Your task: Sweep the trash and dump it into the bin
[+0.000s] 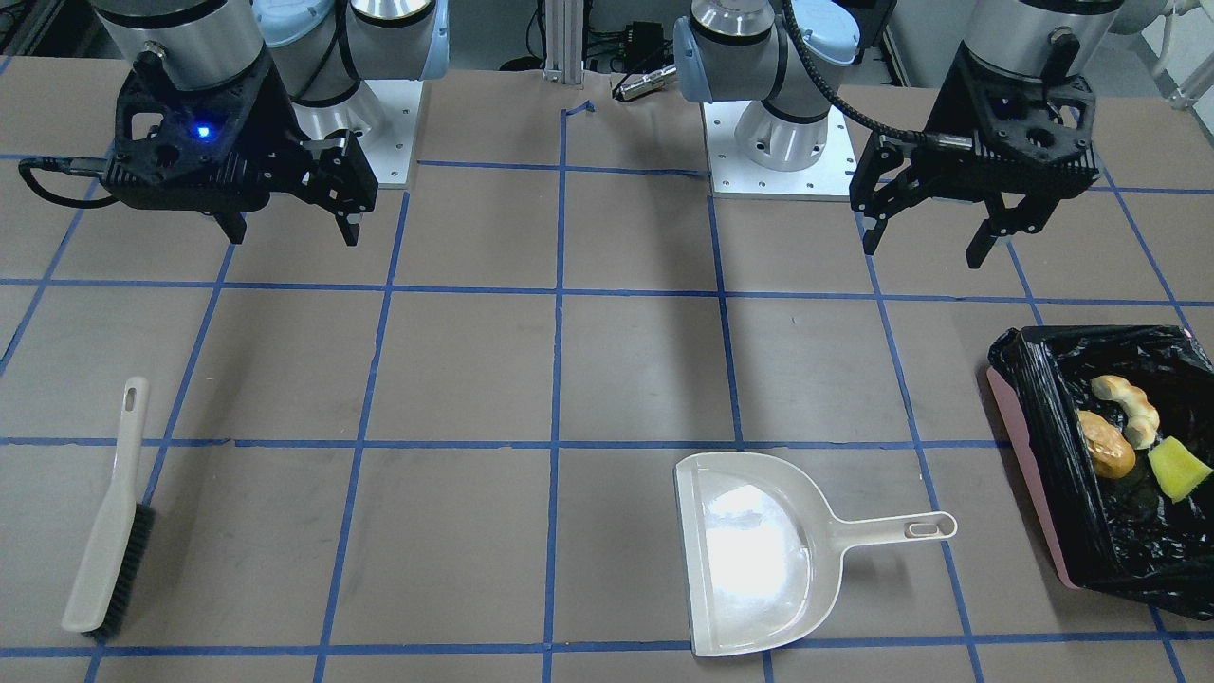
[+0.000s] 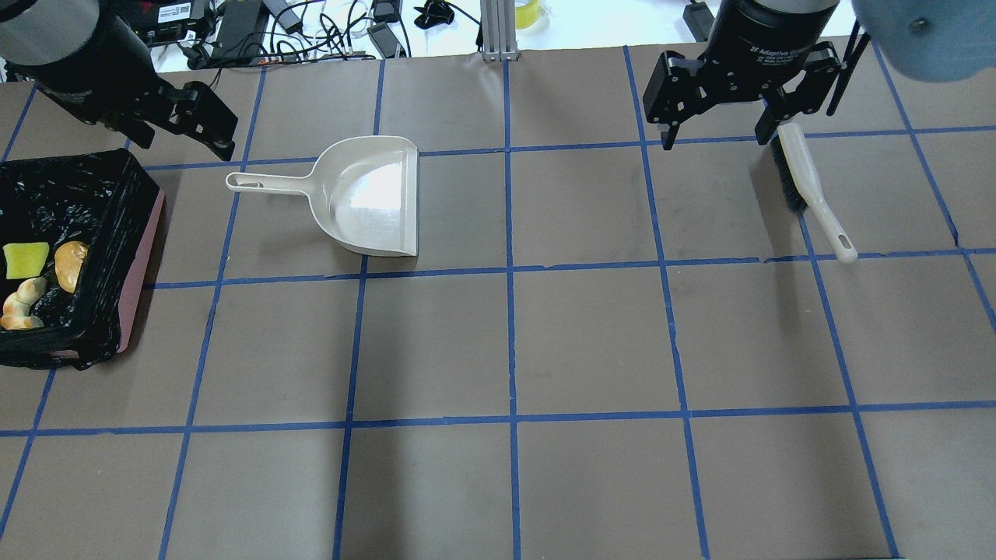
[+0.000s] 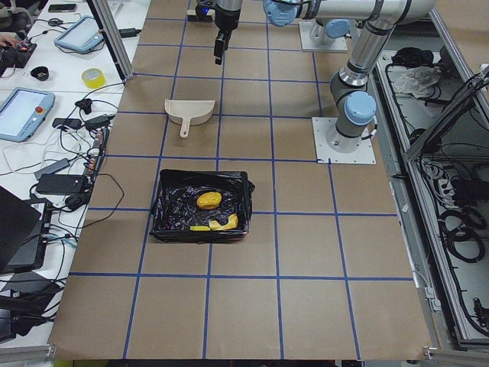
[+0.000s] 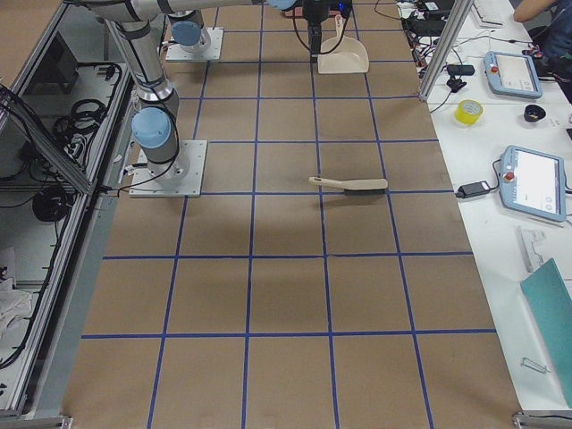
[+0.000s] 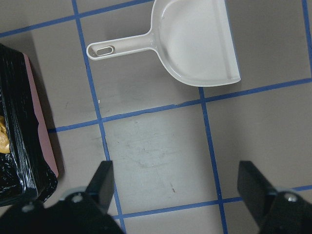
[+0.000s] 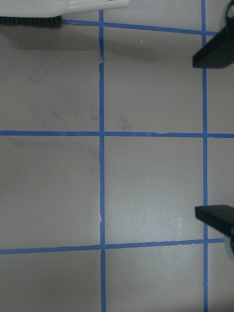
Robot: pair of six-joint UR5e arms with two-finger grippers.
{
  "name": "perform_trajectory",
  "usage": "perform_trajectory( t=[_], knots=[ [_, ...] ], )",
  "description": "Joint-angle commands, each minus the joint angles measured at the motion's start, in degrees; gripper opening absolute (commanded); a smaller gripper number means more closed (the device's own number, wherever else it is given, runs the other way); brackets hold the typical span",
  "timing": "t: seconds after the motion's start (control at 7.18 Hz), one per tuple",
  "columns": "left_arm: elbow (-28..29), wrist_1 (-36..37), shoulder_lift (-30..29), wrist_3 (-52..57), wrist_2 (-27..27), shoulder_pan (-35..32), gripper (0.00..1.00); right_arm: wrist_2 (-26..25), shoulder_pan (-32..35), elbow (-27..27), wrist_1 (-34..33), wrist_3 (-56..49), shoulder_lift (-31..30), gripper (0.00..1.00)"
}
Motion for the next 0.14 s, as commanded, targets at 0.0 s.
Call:
perform_trajectory(
  t=[0.0],
  knots=[
    [-0.2,0.0,0.0,0.3,-0.1,0.3,0.91,0.0,0.0,0.0,0.0,0.0,0.0,1.0]
  ],
)
